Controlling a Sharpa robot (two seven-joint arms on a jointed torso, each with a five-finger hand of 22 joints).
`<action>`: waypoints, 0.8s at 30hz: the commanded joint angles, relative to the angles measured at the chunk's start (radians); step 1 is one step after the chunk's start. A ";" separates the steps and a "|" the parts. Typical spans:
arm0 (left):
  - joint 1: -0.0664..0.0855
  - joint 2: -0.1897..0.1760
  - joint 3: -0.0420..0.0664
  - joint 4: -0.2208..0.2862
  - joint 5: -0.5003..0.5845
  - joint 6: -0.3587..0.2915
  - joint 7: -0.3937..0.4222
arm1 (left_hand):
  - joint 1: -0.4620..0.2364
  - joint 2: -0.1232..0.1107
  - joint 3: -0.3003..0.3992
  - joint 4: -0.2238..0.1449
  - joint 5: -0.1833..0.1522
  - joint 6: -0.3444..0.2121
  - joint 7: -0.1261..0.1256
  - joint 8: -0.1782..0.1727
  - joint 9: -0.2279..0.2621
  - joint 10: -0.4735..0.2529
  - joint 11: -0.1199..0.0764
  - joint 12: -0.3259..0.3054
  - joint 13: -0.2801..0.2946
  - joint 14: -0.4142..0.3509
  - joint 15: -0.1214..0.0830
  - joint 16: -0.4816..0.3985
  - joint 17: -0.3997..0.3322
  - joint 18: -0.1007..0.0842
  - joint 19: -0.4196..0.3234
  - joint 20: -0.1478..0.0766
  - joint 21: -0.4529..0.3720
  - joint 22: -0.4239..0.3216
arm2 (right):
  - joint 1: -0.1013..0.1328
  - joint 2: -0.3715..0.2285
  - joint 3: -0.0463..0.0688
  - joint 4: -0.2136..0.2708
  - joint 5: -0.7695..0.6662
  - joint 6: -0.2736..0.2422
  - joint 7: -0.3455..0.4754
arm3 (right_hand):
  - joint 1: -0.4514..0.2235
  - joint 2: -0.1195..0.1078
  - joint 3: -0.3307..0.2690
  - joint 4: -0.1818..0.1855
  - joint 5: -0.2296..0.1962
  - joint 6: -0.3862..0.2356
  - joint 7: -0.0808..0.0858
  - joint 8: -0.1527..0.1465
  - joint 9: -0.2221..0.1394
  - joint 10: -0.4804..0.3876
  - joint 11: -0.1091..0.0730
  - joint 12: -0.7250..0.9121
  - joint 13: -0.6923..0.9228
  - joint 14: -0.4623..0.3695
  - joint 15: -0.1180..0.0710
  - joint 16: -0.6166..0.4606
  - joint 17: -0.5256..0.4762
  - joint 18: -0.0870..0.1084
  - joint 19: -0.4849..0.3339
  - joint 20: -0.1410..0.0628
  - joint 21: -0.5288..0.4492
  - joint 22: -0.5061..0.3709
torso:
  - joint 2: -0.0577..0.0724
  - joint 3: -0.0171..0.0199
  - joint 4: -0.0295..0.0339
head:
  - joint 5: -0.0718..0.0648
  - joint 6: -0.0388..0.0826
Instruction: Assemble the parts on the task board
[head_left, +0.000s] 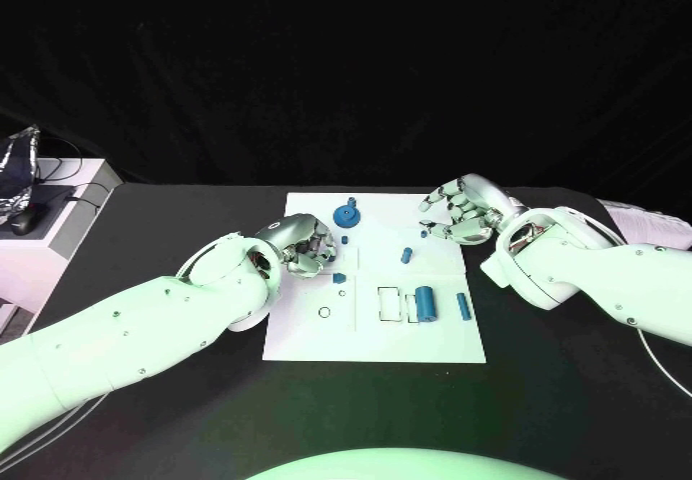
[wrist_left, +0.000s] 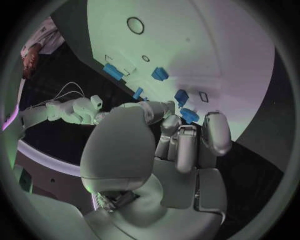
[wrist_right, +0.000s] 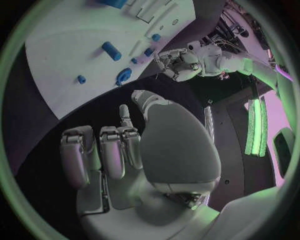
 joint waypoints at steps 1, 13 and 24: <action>-0.001 -0.005 0.001 0.018 0.064 -0.012 0.056 | -0.031 -0.021 -0.016 -0.002 -0.004 -0.011 0.002 -0.002 0.001 -0.032 0.004 -0.025 -0.045 0.034 0.012 -0.008 0.121 0.002 -0.018 0.003 -0.017 -0.018 | -0.001 -0.001 0.000 0.002 -0.012 0.004 0.009 | -0.008 0.002 0.004 0.000 0.003 -0.001 -0.002 0.002 0.001 0.071 -0.006 0.001 0.229 0.095 -0.006 -0.003 0.218 0.000 0.107 -0.007 0.006 0.263 | 0.001 0.0004 -0.0016 | -0.001 0.000; -0.003 -0.007 0.002 0.052 -0.043 0.199 0.003 | 0.005 -0.063 -0.411 -0.033 -0.003 -0.135 0.039 -0.023 -0.029 -0.321 0.045 -0.285 -0.406 -0.122 0.051 -0.080 -0.105 0.046 -0.181 0.043 -0.196 -0.197 | -0.001 -0.001 0.000 0.001 -0.014 0.007 0.007 | -0.008 0.002 0.004 0.000 0.003 -0.001 -0.002 0.002 0.001 0.071 -0.006 0.001 0.229 0.095 -0.006 -0.003 0.218 0.000 0.107 -0.007 0.006 0.263 | 0.001 0.0020 -0.0006 | -0.002 -0.004; -0.002 0.018 0.001 0.042 -0.120 0.252 -0.052 | 0.061 -0.058 -0.432 -0.018 -0.002 -0.136 0.036 0.027 -0.035 -0.311 0.042 -0.163 -0.367 -0.059 0.049 -0.039 -0.011 0.029 -0.112 0.042 -0.132 -0.126 | -0.001 0.001 0.000 0.000 -0.015 0.008 0.005 | -0.008 0.002 0.004 0.000 0.003 -0.001 -0.002 0.002 0.001 0.071 -0.006 0.001 0.229 0.095 -0.006 -0.003 0.218 0.000 0.107 -0.007 0.006 0.263 | 0.002 0.0036 -0.0033 | -0.001 -0.003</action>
